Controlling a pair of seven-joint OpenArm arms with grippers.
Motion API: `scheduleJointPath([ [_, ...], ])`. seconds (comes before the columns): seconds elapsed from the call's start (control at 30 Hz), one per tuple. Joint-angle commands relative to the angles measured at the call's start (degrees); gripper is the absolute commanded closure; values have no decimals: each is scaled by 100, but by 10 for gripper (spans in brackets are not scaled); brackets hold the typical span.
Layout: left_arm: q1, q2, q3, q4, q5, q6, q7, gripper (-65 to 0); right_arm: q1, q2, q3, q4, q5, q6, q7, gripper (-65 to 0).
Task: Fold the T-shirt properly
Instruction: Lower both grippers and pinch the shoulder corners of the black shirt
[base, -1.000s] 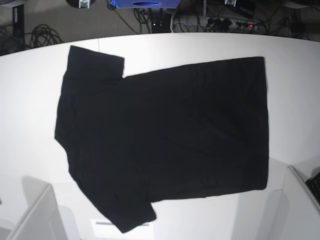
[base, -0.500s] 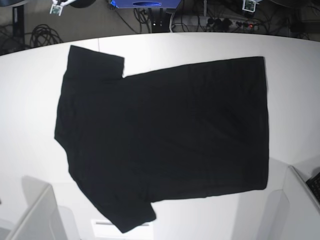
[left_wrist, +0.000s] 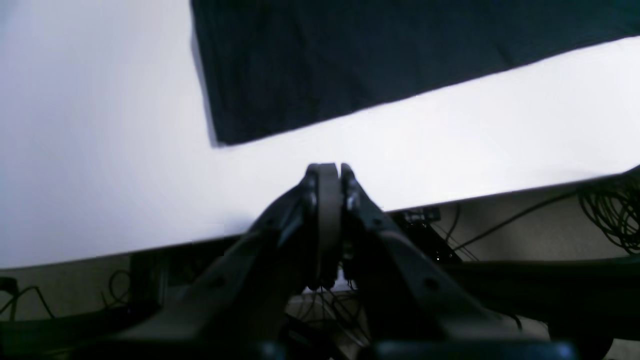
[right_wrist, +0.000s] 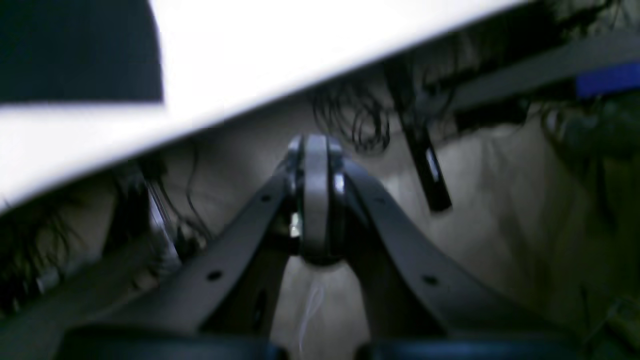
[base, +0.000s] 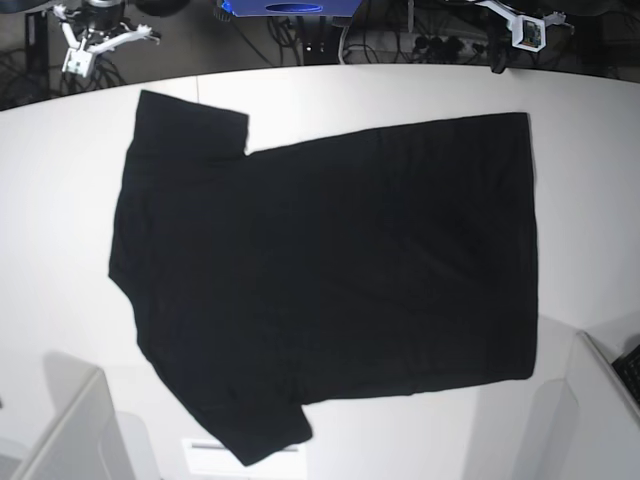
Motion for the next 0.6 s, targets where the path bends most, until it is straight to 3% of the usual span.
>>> scheduleJointPath([
  [0.0, 26, 5, -20, 98, -25, 27, -124, 0, -16, 34, 5, 193, 142, -34, 152, 0],
  [0.17, -97, 5, -20, 89, -51, 27, -124, 0, 186, 78, -13, 237, 1268, 45, -50, 0],
  [0.23, -97, 14, -134, 98, -60, 27, -124, 0, 336, 157, 31, 237, 1813, 476, -305, 0],
  [0.27, -97, 31, -222, 98, -60, 27, -124, 0, 397, 236, 40, 237, 2085, 748, -463, -33],
  [0.4, -211, 40, -521, 98, -78, 27, -80, 0, 661, 527, 84, 220, 3246, 1619, -1167, -371],
  [0.43, -211, 40, -582, 98, -78, 27, -80, 0, 714, 588, 163, 220, 3483, 1733, -1263, -401],
  [0.5, -211, 40, -679, 98, -166, 27, -80, 0, 889, 632, 321, 202, 3958, 1830, -1457, -389],
  [0.57, -211, 22, -767, 89, -544, 27, -80, -92, 1092, 650, 550, 193, 4230, 1830, -1800, -360],
])
